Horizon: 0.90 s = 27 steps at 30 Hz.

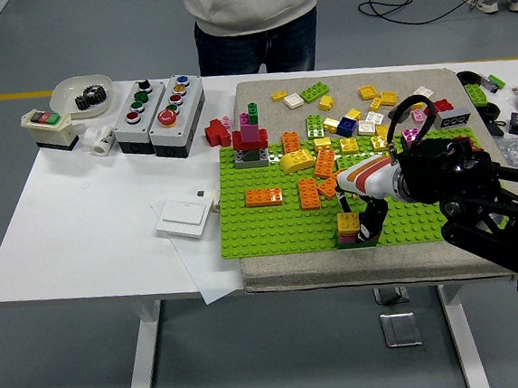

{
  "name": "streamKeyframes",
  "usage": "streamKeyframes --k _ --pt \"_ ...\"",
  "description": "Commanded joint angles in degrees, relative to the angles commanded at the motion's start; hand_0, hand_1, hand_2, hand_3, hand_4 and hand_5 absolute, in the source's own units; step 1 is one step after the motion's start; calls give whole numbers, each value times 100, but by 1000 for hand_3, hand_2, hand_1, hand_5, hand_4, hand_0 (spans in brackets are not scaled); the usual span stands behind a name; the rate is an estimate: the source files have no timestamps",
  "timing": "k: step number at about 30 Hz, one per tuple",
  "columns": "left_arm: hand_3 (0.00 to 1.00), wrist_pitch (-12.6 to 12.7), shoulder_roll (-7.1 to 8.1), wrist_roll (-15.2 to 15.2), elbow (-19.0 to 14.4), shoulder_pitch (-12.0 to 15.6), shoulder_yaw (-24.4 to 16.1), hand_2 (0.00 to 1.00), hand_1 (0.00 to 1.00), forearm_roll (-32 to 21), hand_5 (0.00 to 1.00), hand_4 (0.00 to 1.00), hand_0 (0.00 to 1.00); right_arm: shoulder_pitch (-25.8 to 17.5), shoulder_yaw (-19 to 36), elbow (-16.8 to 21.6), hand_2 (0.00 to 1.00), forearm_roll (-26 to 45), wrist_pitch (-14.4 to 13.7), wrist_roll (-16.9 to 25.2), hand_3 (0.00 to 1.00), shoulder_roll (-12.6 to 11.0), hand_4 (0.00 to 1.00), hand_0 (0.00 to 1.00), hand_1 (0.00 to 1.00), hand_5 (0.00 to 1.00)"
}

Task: Pick up the brick,pile it on top of brick,press brick,pick up the brick,pile it on top of brick,press brick

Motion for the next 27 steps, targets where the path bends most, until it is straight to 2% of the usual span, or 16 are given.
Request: streamKeyframes --k 27 --pt "608 -15 -3 7 -11 15 -18 744 730 50 686 715 701 -26 47 -38 71 -67 40 2 518 -3 962 2 2 176"
